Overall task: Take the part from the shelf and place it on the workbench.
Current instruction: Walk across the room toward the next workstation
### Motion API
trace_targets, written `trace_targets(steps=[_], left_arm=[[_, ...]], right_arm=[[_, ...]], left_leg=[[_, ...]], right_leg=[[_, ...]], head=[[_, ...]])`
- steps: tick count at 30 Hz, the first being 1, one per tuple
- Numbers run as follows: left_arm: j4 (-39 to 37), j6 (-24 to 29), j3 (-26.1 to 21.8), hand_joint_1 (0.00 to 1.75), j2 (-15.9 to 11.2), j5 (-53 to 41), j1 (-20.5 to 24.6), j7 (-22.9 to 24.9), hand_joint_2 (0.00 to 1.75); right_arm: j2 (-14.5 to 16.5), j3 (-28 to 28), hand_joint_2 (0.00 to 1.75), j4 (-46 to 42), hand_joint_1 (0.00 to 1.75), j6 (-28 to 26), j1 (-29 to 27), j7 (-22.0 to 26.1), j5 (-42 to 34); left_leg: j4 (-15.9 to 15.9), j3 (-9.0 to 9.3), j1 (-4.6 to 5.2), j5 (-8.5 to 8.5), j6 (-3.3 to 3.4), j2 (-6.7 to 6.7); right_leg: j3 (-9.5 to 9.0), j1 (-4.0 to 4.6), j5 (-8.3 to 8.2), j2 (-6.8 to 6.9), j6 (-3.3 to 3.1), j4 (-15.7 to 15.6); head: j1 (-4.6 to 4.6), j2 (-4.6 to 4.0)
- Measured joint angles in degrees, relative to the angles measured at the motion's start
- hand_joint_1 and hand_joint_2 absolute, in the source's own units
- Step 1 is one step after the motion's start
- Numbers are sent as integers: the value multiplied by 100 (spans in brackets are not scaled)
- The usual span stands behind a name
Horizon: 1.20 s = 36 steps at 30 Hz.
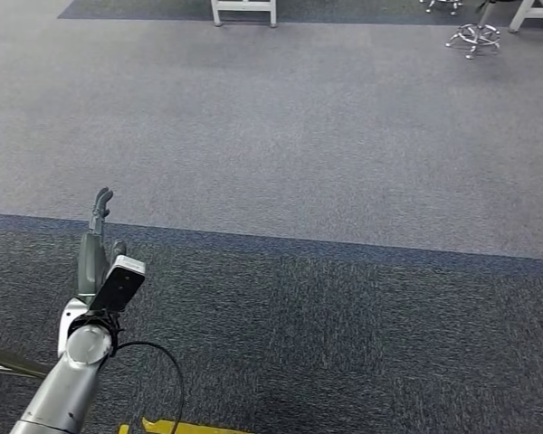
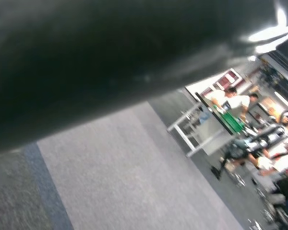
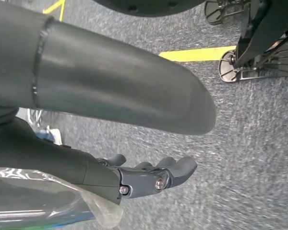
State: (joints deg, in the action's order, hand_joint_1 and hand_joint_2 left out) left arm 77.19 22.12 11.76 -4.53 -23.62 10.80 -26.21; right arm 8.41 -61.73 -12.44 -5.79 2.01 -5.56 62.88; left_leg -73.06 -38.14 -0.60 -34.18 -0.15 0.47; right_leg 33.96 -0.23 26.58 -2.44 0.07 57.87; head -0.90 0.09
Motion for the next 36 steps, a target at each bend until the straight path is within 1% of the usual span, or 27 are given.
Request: trace_targets(steps=[1,3,4,5,7,9,10,12,13,14,15,16,18,19,20,22,23,24,25,27,28,29,30,31,33,35,36], left_arm=[[-3,-6,0,0,-1,-1,3,0,0],[-3,-12,0,0,-6,-1,13,0,0],[-4,-15,0,0,-9,-1,19,0,0],[-4,-19,-1,0,-11,-1,26,0,0],[-5,-36,-1,0,-5,-1,44,0,0],[-5,-49,-1,0,4,-3,62,-1,0],[-5,-52,-3,0,6,-4,60,-1,0],[-7,-51,-8,0,1,-6,43,-2,0],[-10,-51,-8,0,-1,-7,31,-2,0],[-13,-51,-8,0,-1,-7,24,-2,0],[-15,-51,-7,0,0,-7,20,-2,0],[-16,-52,-7,0,0,-7,19,-2,0],[-16,-59,-7,0,-2,-7,29,-2,0],[-18,-65,-8,0,-4,-7,37,-2,0],[-22,-73,-8,0,-5,-7,48,-2,0],[-34,-86,-7,0,-6,-7,60,-2,0],[-42,-95,-4,0,-4,-7,65,-2,0],[-48,-101,-2,0,-1,-7,71,-3,0],[-55,-108,1,0,-2,-7,79,-4,0],[-78,-118,3,0,-10,-4,85,-7,0],[-95,-125,3,0,-15,-2,78,-7,0],[-113,-132,4,0,-17,-1,70,-7,0],[-128,-141,4,0,-16,-1,63,-7,0],[-137,-148,4,0,-15,-1,60,-7,0],[-144,-154,4,0,-15,-1,71,-7,0],[-149,-156,4,0,-15,-1,83,-7,0],[-152,-158,5,0,-14,-1,85,-7,0]], right_arm=[[0,-2,0,0,0,8,-3,-1,2],[3,-6,0,1,0,24,2,-5,4],[4,-7,0,2,0,31,6,-7,5],[6,-8,0,2,0,36,7,-9,8],[5,-10,0,2,0,40,-5,-15,12],[3,-14,0,2,0,41,-14,-16,14],[2,-15,0,2,0,41,-9,-16,15],[2,-16,0,2,0,42,2,-15,15],[2,-16,0,2,0,43,2,-15,15],[2,-17,0,2,0,45,-1,-16,15],[2,-18,0,2,0,48,-5,-18,14],[2,-20,0,2,0,57,-6,-21,11],[1,-30,0,2,0,104,5,-31,-4],[0,-39,0,2,0,133,17,-36,-17],[0,-51,0,2,0,157,26,-43,-30],[0,-74,0,2,0,181,32,-55,-45],[0,-85,0,2,0,190,27,-59,-47],[0,-94,0,2,0,197,24,-61,-48],[0,-102,0,2,0,207,25,-62,-48],[0,-108,0,2,0,219,36,-64,-45],[0,-109,0,2,0,224,43,-68,-41],[0,-110,0,2,0,226,45,-72,-36],[0,-110,0,2,0,228,43,-76,-28],[0,-110,0,2,0,230,40,-81,-20],[0,-112,0,2,0,236,41,-89,-7],[0,-113,0,2,0,240,50,-95,-2],[0,-113,0,2,0,242,50,-95,-2]], left_leg=[[324,137,0,221,26,-40],[1061,461,-3,550,80,-259],[1298,559,2,615,95,-351],[1403,597,11,612,104,-406],[1463,605,20,628,128,-334],[1528,629,-3,668,184,-220],[1554,639,-15,684,208,-153],[1558,636,-6,685,229,-27],[1556,634,-1,683,231,38],[1555,633,1,680,231,99],[1553,634,1,675,226,155],[1551,639,1,668,216,207],[1532,648,20,639,172,293],[1522,650,35,626,143,330],[1513,650,51,618,116,368],[1515,656,55,615,71,452],[1497,657,41,587,47,447],[1410,631,27,510,22,382],[1218,558,15,379,0,289],[517,254,4,25,-19,90],[164,86,5,-100,-20,54],[-54,-29,5,-133,-16,33],[-65,-52,5,-54,-5,21],[132,20,5,121,11,0],[847,309,-3,531,54,-186],[1342,503,-8,684,74,-372],[1402,521,-1,665,78,-392]], right_leg=[[-5,4,-2,-62,2,4],[6,6,-11,-173,22,18],[27,-1,-22,-218,45,23],[53,-14,-36,-261,77,23],[99,-37,-63,-335,154,5],[202,-28,49,-209,210,155],[327,-25,192,-83,231,399],[680,-33,549,137,275,1146],[829,-41,656,182,295,1462],[889,-46,664,205,310,1598],[831,-50,568,226,317,1506],[662,-51,396,266,317,1202],[207,-32,105,450,290,400],[57,-18,41,517,257,135],[-14,-2,30,550,221,4],[-10,15,20,464,143,-21],[-8,11,6,417,114,-29],[-10,4,-6,370,84,-38],[-15,-6,-18,323,54,-48],[-15,-8,-23,218,19,-50],[-16,-3,-24,156,9,-48],[-17,1,-25,90,6,-46],[-20,4,-25,25,6,-41],[-24,5,-25,-39,6,-35],[-23,11,-24,-154,16,-16],[23,6,-34,-257,58,7],[53,-4,-46,-302,92,11]], head=[[0,0],[-6,0],[-5,0],[-7,0],[-4,0],[-22,0],[-32,0],[-45,0],[-43,0],[-43,0],[-45,0],[-45,0],[-48,0],[-39,0],[-31,0],[-12,0],[-10,0],[-4,0],[3,0],[18,0],[17,0],[18,0],[17,0],[16,0],[15,0],[10,0],[10,0]])
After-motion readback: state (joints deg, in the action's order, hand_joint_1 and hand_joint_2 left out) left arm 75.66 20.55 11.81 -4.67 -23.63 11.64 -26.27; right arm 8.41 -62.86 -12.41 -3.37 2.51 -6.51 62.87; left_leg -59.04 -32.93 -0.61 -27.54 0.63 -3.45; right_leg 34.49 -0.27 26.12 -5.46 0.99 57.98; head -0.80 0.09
